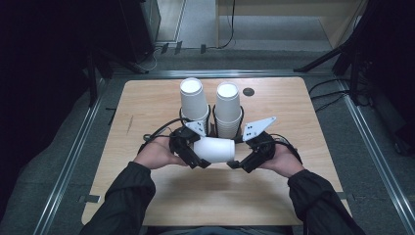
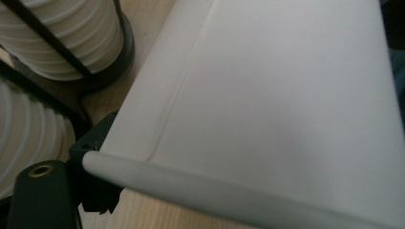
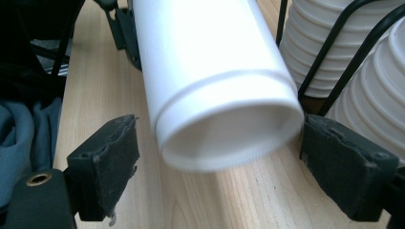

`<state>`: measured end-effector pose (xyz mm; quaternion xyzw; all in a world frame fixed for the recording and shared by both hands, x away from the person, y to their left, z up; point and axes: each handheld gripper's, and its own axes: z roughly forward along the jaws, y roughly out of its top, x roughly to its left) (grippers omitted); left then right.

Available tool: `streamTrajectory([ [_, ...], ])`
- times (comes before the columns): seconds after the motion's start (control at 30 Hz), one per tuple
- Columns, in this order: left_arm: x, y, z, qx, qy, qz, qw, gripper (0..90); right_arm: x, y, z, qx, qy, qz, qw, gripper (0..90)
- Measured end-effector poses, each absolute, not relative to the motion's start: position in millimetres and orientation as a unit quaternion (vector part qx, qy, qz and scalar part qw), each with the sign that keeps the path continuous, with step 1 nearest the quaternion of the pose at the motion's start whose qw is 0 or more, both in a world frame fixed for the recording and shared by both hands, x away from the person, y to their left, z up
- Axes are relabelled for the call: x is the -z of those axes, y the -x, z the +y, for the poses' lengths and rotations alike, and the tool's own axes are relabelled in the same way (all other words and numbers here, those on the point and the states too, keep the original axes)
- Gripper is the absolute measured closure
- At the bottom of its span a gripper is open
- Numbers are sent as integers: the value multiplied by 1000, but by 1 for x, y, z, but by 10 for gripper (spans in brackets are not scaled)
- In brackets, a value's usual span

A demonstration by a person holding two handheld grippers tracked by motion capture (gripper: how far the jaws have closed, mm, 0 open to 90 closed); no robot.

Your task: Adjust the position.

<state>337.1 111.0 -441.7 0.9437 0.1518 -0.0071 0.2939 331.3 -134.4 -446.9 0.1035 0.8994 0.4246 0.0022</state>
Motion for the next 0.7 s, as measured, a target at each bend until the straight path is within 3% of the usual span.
streamTrajectory([
  [0.2, 450, -335, 95, 8, -956, 145, 254, 125, 454, -332, -132, -407, -92, 909, 15, 140],
  [0.53, 458, -334, 90, 19, -960, 148, 238, 125, 466, -330, -115, -379, -59, 923, 21, 143],
  [0.7, 460, -334, 89, 29, -957, 152, 246, 123, 471, -327, -108, -360, -51, 931, 31, 189],
])
